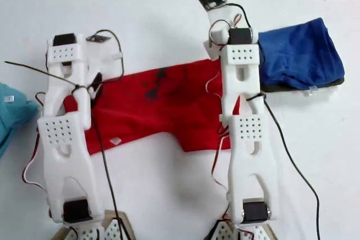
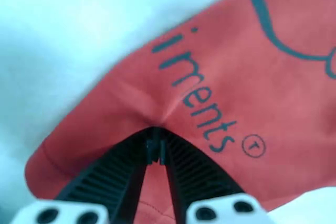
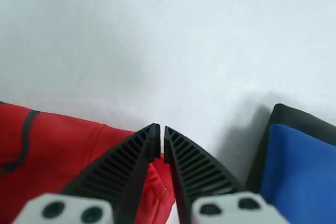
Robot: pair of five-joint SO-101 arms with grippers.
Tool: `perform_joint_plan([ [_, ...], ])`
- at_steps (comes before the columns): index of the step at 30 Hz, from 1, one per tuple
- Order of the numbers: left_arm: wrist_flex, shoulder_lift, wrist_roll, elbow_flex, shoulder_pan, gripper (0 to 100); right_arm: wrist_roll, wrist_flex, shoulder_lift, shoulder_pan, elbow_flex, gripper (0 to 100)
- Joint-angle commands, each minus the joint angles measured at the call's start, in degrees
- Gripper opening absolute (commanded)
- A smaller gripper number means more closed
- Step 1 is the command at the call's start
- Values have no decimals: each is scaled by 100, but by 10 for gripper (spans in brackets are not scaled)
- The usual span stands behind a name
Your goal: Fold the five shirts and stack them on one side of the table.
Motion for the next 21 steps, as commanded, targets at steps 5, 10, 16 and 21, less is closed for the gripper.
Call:
perform_joint_plan([
  [5,-26,114,9,-48,-229,26,44,1604,-330,-259,-237,111],
  [10,-26,114,0,-48,-229,26,35,1701,-145,-242,-281,157],
  [16,-26,114,0,-48,-229,26,35,1314,400,-242,-255,125],
  [21,-26,114,0,-48,-229,26,35,1130,602,-233,-299,94],
])
